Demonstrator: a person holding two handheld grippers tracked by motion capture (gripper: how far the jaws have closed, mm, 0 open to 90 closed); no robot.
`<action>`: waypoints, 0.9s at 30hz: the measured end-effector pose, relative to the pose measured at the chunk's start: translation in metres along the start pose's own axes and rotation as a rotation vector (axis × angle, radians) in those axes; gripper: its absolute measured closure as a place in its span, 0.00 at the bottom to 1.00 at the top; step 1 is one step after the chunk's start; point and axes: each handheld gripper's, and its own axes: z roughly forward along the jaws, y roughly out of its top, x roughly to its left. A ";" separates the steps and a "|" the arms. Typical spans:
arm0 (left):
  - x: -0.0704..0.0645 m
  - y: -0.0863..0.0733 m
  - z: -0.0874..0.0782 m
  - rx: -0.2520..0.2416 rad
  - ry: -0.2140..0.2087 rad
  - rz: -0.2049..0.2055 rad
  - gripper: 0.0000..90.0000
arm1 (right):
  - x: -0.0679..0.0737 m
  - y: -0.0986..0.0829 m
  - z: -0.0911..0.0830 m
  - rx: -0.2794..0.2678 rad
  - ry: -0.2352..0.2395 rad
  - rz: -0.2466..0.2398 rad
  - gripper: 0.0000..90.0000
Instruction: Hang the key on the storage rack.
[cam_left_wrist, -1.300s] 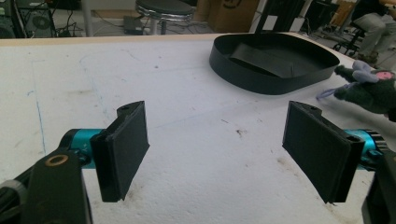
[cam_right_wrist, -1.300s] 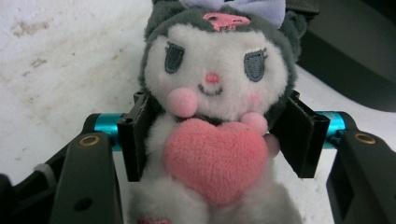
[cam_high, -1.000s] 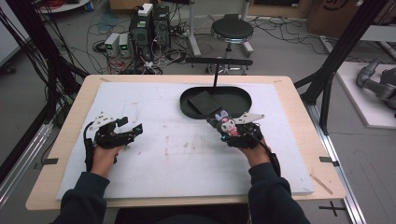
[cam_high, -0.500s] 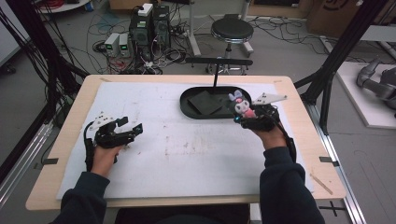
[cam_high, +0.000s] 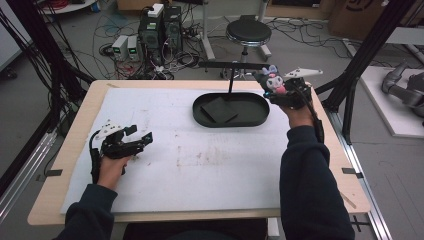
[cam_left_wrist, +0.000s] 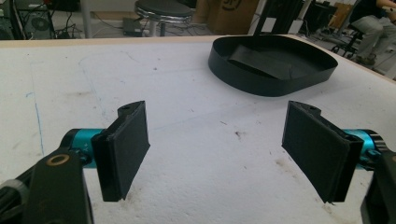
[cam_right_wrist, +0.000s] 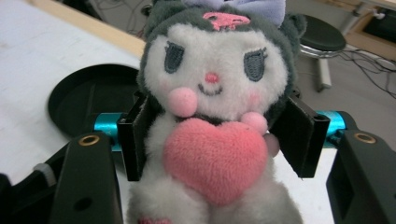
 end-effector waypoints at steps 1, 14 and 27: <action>0.000 0.000 0.000 -0.001 0.000 -0.001 0.25 | -0.002 0.002 0.002 -0.009 -0.004 0.003 0.41; 0.000 0.000 0.000 -0.002 -0.002 -0.004 0.25 | -0.022 0.016 0.025 -0.020 -0.063 0.087 0.41; 0.001 0.000 -0.001 -0.004 0.004 -0.008 0.25 | -0.019 -0.015 0.036 0.178 -0.127 -0.006 0.44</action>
